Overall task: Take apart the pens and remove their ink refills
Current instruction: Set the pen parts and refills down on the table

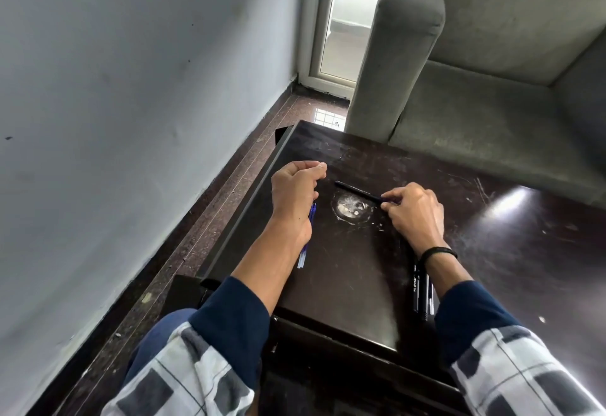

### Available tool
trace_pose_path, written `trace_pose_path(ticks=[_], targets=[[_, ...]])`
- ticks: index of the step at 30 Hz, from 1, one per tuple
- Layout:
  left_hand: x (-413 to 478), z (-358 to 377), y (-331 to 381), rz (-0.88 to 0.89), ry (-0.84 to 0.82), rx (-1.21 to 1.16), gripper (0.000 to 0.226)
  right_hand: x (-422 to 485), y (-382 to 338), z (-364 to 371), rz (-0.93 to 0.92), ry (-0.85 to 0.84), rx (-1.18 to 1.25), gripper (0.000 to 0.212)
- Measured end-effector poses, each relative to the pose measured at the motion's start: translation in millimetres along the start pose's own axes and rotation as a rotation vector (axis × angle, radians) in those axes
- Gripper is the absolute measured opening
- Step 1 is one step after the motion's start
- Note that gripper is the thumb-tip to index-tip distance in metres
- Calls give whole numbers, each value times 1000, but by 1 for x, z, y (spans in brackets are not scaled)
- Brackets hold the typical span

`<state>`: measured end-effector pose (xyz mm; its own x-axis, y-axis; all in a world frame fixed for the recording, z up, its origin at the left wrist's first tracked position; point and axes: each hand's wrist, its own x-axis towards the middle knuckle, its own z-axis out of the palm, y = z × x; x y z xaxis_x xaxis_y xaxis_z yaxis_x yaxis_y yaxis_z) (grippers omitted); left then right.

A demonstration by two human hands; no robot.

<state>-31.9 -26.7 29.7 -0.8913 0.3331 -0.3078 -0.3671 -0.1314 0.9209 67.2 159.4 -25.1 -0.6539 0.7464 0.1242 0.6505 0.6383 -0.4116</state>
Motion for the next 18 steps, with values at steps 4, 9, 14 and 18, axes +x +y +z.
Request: trace_pose_path(ticks=[4, 9, 14, 18], targets=[[-1, 0, 0, -2, -8, 0, 10, -3, 4, -7, -16, -17, -35, 28], [-2, 3, -1, -17, -22, 1, 8, -9, 13, -20, -41, 21, -37, 26], [0, 2, -3, -16, -32, 8, 12, -23, 13, -35, -42, 92, 7, 17], [-2, 3, -4, -26, -51, 10, 16, -44, 17, -53, 32, 52, 48, 12]])
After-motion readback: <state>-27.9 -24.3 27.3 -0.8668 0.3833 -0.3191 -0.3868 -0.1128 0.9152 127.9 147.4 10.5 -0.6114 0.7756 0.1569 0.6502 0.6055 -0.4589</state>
